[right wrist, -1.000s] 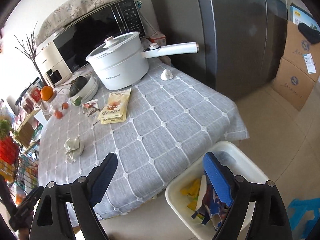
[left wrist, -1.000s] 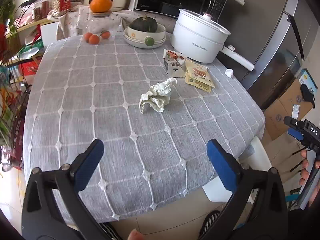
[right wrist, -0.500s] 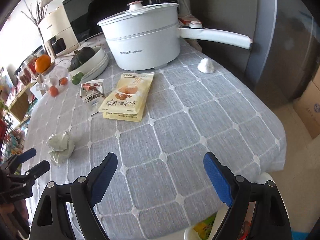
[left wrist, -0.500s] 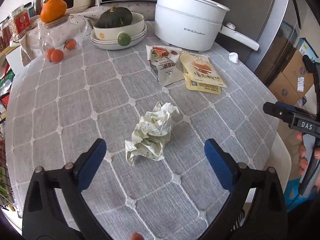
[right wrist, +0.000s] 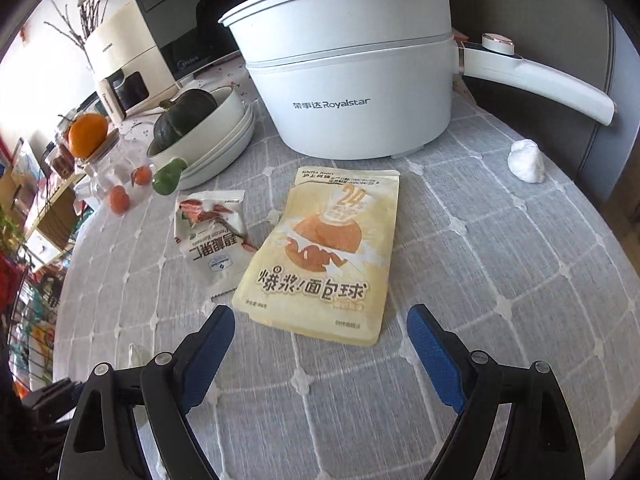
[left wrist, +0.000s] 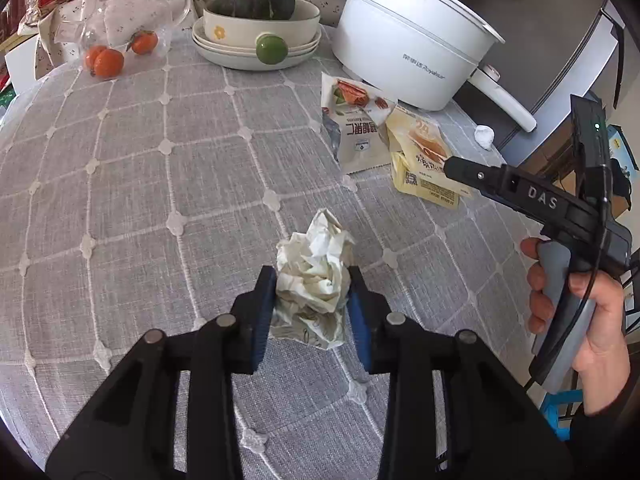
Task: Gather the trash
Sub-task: 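Grasp the crumpled white tissue with the left tool, then grasp the yellow bread bag with the right tool while the left tool holds the tissue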
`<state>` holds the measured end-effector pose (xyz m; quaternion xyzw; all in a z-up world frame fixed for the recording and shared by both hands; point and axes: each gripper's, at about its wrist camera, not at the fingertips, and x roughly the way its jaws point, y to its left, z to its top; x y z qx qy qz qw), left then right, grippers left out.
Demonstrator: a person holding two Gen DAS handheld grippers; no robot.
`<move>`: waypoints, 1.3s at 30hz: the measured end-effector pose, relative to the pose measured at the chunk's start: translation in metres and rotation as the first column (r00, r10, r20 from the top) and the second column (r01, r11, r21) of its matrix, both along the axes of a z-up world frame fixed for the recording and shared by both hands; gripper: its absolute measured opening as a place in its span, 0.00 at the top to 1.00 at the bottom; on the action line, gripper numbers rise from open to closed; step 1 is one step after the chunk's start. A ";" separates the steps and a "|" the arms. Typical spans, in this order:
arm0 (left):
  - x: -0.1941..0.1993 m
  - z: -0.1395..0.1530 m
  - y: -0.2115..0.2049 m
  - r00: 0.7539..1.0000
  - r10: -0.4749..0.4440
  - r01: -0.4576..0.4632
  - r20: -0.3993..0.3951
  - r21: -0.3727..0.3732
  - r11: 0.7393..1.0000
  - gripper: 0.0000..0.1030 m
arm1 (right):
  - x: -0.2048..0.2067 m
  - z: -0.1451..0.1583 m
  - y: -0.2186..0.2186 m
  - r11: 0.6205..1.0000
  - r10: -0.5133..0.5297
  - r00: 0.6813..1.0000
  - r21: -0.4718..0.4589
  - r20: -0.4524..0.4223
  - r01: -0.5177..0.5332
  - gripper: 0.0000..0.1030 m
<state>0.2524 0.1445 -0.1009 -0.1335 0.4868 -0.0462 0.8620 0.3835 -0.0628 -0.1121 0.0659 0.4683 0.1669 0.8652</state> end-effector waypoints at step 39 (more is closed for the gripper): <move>-0.023 0.023 0.024 0.995 0.092 -0.092 0.039 -0.001 0.996 0.65 | -0.013 0.011 0.003 0.999 -0.024 1.000 0.024 0.018 0.023 0.23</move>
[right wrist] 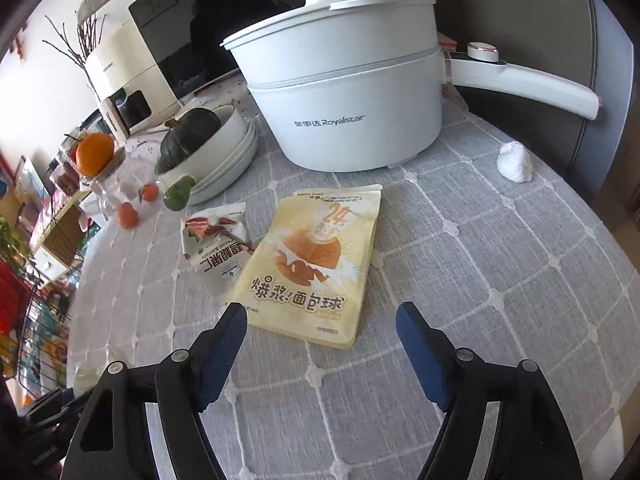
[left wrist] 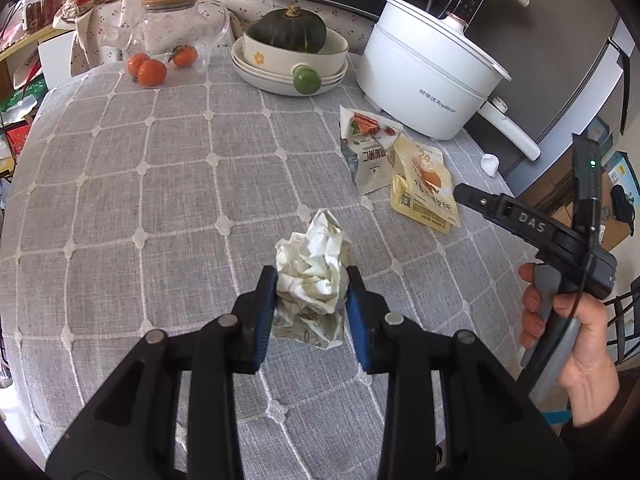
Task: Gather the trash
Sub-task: 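Grasp the yellow bread bag with the right tool while the left tool holds the tissue, then carry the tissue and bread bag over the basin with both tools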
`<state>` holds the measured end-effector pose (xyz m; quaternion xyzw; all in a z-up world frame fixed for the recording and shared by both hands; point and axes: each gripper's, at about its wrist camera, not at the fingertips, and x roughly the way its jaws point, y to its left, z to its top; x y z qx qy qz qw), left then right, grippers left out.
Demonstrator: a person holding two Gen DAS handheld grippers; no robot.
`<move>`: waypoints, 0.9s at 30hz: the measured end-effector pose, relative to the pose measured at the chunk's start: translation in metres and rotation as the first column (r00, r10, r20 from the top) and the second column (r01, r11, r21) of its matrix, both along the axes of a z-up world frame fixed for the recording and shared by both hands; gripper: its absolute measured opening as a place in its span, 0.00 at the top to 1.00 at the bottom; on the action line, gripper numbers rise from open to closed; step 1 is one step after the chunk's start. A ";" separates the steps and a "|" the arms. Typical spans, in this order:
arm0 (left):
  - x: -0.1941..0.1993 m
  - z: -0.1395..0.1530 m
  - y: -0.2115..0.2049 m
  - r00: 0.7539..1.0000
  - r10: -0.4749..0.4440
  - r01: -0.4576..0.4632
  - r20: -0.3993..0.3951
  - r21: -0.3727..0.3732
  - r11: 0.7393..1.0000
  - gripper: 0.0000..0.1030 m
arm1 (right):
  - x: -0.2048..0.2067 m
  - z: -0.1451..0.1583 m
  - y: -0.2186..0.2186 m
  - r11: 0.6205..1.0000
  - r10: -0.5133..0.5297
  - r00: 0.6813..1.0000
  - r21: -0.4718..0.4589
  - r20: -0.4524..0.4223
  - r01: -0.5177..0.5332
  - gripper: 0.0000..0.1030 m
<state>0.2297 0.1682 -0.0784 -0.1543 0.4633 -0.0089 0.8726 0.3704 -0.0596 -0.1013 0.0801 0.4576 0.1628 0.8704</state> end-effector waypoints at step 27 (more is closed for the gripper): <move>-0.004 0.006 0.014 1.000 0.014 -0.014 0.014 -0.028 1.000 0.65 | -0.016 -0.004 0.020 0.990 0.038 0.996 -0.140 0.085 -0.026 0.97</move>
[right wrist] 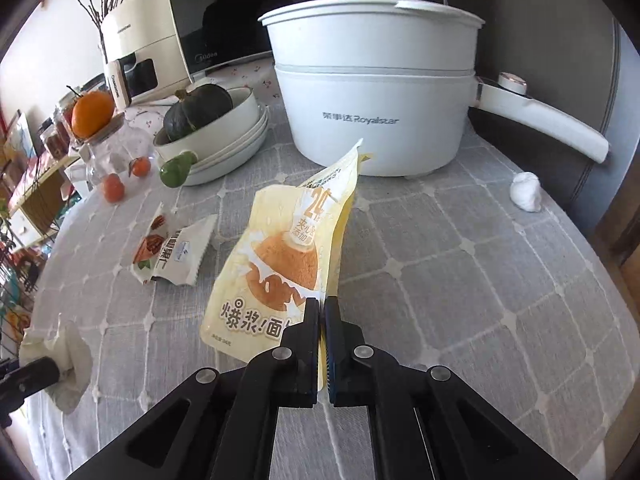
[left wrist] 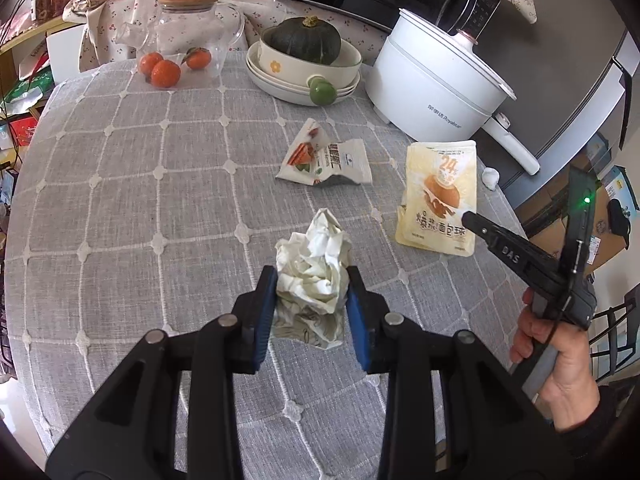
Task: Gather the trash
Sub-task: 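Carry the tissue and bread bag over the basin with both tools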
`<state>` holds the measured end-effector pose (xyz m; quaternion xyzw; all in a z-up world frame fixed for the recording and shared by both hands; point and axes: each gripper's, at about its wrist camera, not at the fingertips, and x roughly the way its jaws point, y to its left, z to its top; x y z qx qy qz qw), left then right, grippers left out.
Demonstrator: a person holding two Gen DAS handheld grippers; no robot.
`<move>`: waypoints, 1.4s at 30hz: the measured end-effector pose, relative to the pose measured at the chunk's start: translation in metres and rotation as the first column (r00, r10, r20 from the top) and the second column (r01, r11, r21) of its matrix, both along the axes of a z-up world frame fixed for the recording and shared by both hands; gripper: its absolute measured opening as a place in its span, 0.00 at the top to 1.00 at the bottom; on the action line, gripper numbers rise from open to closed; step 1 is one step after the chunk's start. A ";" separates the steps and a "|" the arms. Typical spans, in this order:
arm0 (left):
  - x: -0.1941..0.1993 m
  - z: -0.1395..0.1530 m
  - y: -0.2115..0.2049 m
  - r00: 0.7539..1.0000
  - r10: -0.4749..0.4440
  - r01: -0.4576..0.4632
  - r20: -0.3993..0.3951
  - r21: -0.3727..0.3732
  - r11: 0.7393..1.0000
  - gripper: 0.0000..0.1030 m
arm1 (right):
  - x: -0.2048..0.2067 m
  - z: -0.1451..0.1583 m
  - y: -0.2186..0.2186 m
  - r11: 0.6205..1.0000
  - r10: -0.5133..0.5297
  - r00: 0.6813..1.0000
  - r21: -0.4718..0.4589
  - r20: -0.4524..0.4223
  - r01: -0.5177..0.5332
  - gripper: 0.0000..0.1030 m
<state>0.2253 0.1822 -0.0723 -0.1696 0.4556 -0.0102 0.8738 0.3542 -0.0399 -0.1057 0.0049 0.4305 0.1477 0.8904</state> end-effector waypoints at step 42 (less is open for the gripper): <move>-0.072 0.024 -0.275 0.773 -0.631 0.628 0.069 0.061 0.776 0.65 | -0.199 0.049 -0.284 0.923 -0.384 0.895 -0.062 -0.227 0.380 0.98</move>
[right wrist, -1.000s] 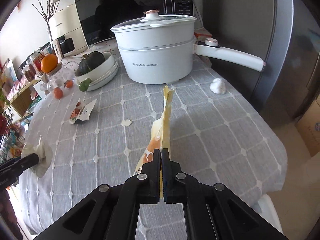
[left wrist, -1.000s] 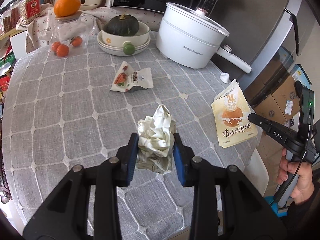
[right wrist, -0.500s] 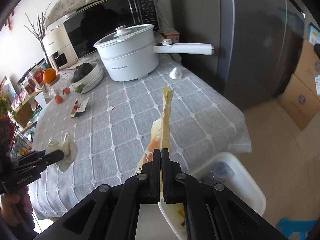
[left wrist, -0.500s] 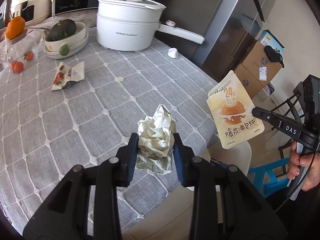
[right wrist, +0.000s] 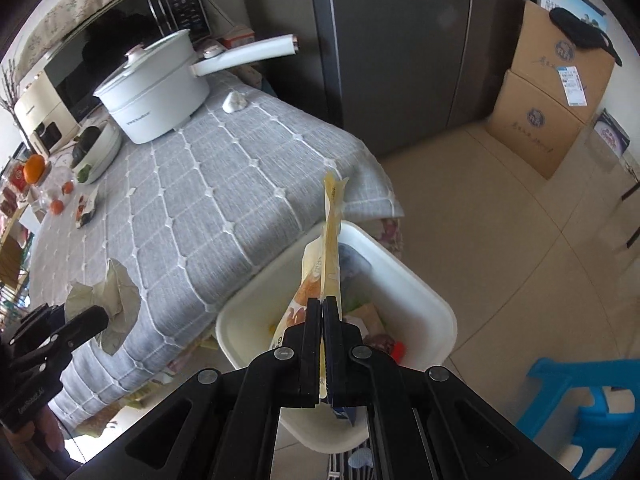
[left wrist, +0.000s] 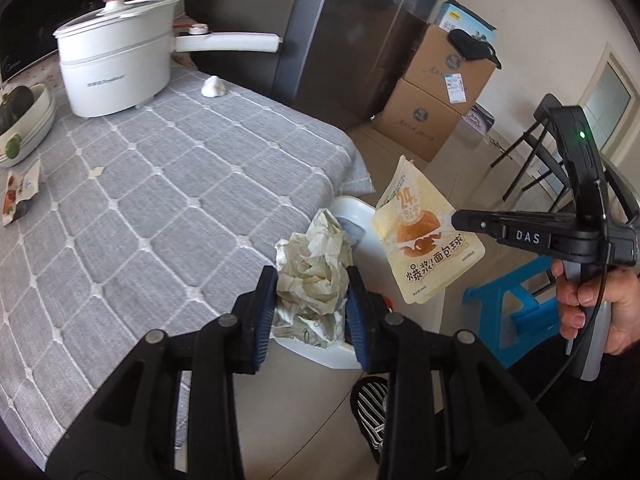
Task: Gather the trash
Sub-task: 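Carry the tissue and bread bag over the basin with both tools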
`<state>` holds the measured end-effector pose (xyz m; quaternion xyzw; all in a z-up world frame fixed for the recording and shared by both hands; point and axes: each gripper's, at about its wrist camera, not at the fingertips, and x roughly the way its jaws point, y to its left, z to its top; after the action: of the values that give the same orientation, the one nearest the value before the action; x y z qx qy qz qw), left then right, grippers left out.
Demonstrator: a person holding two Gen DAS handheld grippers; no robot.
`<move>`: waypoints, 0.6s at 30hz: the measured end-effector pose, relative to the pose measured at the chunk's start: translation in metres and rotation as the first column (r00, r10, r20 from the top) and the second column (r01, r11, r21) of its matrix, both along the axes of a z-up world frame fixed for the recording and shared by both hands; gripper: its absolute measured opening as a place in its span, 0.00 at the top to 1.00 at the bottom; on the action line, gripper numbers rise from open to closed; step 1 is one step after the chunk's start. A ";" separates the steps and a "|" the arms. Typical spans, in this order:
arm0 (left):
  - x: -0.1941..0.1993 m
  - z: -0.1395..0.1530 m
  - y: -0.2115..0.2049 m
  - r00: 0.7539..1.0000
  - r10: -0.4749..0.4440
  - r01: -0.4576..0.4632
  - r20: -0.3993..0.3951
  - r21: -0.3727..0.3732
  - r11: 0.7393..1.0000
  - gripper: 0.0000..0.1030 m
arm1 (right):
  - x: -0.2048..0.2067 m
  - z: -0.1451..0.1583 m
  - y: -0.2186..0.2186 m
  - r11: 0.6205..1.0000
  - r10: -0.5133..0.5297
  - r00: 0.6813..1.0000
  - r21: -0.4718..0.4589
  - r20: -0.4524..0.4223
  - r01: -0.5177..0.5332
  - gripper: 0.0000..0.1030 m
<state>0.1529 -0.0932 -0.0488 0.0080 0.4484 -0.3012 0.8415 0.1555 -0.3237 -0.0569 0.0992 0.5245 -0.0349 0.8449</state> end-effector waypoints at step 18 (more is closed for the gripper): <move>-0.001 -0.041 -0.064 0.994 -0.109 0.109 -0.008 0.108 0.988 0.59 | -0.004 -0.014 -0.035 0.997 -0.075 0.996 0.010 -0.055 0.076 0.66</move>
<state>0.1519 -0.1575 -0.0899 0.0780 0.4639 -0.3221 0.8216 0.1519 -0.3585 -0.0706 0.1229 0.5436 -0.0664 0.8276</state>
